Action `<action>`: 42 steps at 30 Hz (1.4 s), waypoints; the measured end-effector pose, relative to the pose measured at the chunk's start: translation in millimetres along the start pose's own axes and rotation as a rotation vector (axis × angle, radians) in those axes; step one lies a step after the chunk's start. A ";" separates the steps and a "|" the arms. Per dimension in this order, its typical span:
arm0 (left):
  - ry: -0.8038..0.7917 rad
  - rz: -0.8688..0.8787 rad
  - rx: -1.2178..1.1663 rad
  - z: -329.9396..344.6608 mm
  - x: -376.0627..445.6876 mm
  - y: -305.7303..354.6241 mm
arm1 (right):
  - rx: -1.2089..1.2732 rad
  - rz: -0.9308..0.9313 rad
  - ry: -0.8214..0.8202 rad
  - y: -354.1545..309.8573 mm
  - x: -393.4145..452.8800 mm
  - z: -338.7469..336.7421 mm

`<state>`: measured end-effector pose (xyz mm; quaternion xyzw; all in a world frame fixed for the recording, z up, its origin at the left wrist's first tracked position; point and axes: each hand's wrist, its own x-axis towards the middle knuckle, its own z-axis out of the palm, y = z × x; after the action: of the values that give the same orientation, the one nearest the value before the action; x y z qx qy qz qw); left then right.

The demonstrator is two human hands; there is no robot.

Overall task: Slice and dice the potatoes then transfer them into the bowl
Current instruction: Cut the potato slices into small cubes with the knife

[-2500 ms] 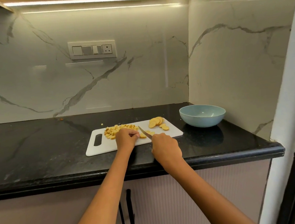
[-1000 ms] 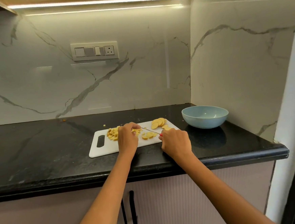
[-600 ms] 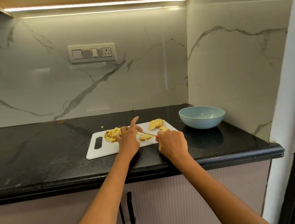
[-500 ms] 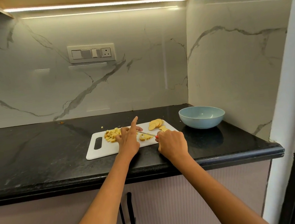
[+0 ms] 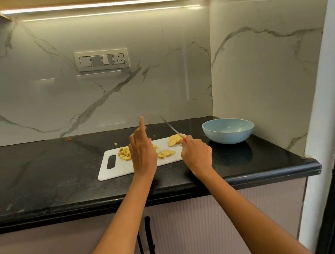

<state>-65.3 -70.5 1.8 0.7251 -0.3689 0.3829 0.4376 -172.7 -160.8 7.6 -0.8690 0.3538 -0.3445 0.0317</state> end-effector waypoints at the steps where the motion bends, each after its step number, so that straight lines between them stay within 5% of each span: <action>1: 0.007 0.031 -0.008 0.0 -0.2 0.5 | 0.017 0.002 0.010 -0.2 2.7 0.7; 6: -0.085 0.140 0.094 1.0 1.5 -1.6 | 0.095 -0.037 0.033 -4.8 12.6 1.3; 13: -0.637 0.053 0.191 10.7 6.8 -25.7 | 0.147 0.009 0.048 -1.5 27.7 13.4; 18: -0.782 0.253 0.235 18.9 14.4 -22.1 | 0.130 -0.116 0.070 -7.2 37.2 21.4; 22: -0.930 0.207 0.212 25.6 20.6 -25.8 | 0.109 -0.178 0.093 -13.6 48.8 28.3; 29: -0.825 0.264 0.219 33.3 28.5 -29.9 | 0.177 -0.187 0.140 -8.5 73.2 41.4; 34: -0.589 0.233 0.401 31.9 36.2 -51.4 | 0.196 -0.142 0.166 1.9 82.5 45.7; 39: -0.388 -0.028 0.262 25.8 41.5 -65.2 | 0.206 -0.133 0.167 3.9 84.5 48.2; 42: -0.432 0.044 0.126 26.9 37.6 -55.2 | 0.208 -0.128 0.182 5.1 85.9 49.4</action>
<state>5.3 -83.7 6.8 0.8081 -0.4450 0.2503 0.2938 -101.0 -228.7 18.0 -0.8469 0.2613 -0.4581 0.0674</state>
